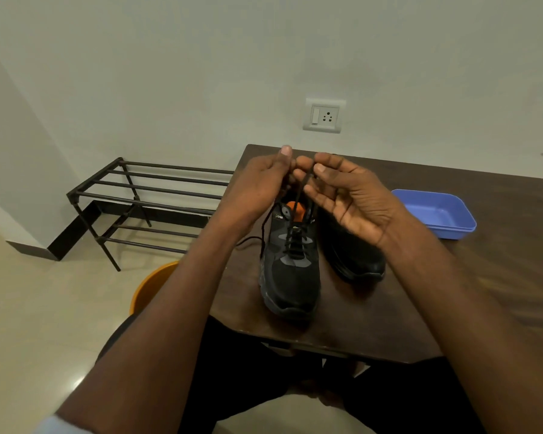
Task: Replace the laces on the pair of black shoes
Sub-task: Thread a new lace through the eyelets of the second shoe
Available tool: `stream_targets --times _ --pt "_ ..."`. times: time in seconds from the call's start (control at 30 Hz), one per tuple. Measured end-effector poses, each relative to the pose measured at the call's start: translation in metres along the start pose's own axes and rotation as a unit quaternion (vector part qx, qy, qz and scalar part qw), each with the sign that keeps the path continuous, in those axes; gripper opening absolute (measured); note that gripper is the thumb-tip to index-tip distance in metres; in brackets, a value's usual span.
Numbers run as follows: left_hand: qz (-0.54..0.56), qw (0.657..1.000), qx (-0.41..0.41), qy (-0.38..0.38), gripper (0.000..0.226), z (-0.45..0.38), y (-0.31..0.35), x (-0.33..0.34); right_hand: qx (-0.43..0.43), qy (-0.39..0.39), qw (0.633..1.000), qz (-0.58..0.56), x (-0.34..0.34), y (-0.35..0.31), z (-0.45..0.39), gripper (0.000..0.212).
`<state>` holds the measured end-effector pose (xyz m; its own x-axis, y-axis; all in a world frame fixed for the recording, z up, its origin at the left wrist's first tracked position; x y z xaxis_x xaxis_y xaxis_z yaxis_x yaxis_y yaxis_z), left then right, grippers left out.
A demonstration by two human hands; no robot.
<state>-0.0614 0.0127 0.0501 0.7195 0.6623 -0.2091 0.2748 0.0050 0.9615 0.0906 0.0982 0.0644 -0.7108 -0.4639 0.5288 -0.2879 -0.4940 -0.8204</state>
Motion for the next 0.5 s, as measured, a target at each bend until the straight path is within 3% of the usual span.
stream_targets --times 0.13,0.2,0.27,0.3,0.33,0.37,0.43,0.47,0.5 --pt "0.106 0.979 -0.122 -0.121 0.066 0.007 0.008 0.006 -0.018 0.082 0.996 -0.007 -0.006 0.000 -0.002 0.018" --pt "0.065 0.975 -0.126 -0.169 0.047 0.011 0.008 0.004 -0.048 0.137 0.989 0.009 -0.010 -0.003 -0.004 0.017" --pt "0.047 0.979 -0.113 -0.161 0.030 0.012 0.007 0.002 -0.084 0.213 0.968 0.101 -0.020 -0.006 -0.006 0.012" --pt "0.043 0.984 -0.105 -0.137 0.025 0.010 0.006 0.001 -0.099 0.257 0.941 0.195 -0.027 -0.007 -0.007 0.009" --pt "0.034 0.989 -0.095 -0.104 0.022 0.008 0.004 -0.001 -0.121 0.294 0.888 0.331 -0.034 -0.009 -0.008 0.008" --pt "0.020 0.994 -0.084 -0.069 0.019 0.005 0.002 -0.003 -0.144 0.310 0.803 0.488 -0.041 -0.010 -0.010 0.009" --pt "-0.015 0.998 -0.057 -0.018 0.012 0.001 -0.001 -0.004 -0.179 0.272 0.620 0.714 -0.044 -0.005 -0.012 0.013" --pt "-0.030 0.998 -0.046 -0.007 0.009 0.001 -0.002 -0.003 -0.202 0.239 0.586 0.747 -0.042 -0.001 -0.014 0.023" --pt "-0.039 0.998 -0.039 -0.006 0.008 0.001 -0.002 -0.001 -0.231 0.201 0.606 0.734 -0.038 0.002 -0.016 0.031"
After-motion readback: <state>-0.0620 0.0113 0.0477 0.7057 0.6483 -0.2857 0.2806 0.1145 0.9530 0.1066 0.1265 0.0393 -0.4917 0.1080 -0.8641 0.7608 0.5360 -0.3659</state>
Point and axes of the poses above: each hand's wrist, its own z-axis away from the middle knuckle, its own x-axis out of the palm, y = z × x, the point moved 2 cm from there along -z, towards the middle knuckle, and after that the axes turned 14 degrees about y, right-handed, at the moved point
